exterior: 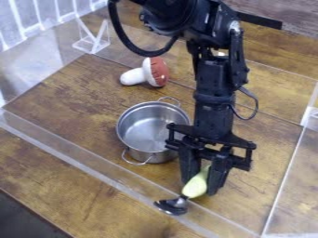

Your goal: Move the green spoon to the right

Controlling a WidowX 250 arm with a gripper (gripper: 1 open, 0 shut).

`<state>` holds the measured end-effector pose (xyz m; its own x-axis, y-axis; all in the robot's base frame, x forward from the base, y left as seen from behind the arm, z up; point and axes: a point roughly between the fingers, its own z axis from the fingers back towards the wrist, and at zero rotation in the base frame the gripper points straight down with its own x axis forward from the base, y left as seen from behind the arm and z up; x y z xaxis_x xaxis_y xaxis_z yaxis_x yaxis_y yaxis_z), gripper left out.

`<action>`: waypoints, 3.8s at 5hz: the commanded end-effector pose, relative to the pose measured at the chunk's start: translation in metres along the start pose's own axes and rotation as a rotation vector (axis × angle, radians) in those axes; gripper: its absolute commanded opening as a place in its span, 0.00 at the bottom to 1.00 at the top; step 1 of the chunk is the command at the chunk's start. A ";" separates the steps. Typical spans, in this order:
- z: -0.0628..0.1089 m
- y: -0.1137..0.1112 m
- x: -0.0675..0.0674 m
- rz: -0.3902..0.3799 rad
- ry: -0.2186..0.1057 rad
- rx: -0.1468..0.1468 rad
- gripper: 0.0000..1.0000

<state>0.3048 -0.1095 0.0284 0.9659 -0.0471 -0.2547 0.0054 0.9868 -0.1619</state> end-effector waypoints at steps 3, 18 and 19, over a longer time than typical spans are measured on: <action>-0.001 -0.006 -0.004 0.000 -0.019 -0.040 0.00; 0.035 -0.041 0.001 -0.080 -0.059 -0.003 0.00; 0.026 -0.040 0.000 -0.098 -0.063 0.004 1.00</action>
<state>0.3065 -0.1451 0.0320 0.9584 -0.1209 -0.2587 0.0807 0.9837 -0.1608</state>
